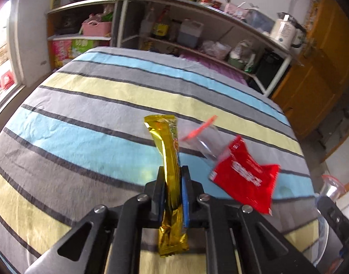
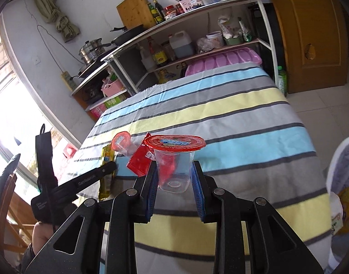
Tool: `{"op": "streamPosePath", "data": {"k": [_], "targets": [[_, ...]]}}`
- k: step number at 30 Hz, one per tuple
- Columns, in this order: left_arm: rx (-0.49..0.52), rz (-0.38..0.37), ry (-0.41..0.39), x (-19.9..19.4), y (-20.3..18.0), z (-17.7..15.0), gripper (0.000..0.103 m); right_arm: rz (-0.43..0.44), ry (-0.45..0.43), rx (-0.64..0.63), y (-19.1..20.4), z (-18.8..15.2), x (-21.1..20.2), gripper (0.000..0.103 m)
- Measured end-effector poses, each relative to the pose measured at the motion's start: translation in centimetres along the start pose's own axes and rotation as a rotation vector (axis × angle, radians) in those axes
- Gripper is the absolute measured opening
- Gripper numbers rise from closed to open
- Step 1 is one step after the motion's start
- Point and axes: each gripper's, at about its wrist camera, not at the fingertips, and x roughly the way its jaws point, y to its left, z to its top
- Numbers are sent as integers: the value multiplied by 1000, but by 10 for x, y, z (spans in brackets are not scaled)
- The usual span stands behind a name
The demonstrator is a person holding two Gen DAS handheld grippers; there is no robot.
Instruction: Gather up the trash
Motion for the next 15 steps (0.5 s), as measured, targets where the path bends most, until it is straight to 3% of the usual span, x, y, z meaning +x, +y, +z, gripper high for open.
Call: {"op": "streamPosePath", "data": {"k": [15], "targets": [[248, -235, -113, -85, -69, -39, 12, -88, -64, -30, -16, -23, -68, 30]]}}
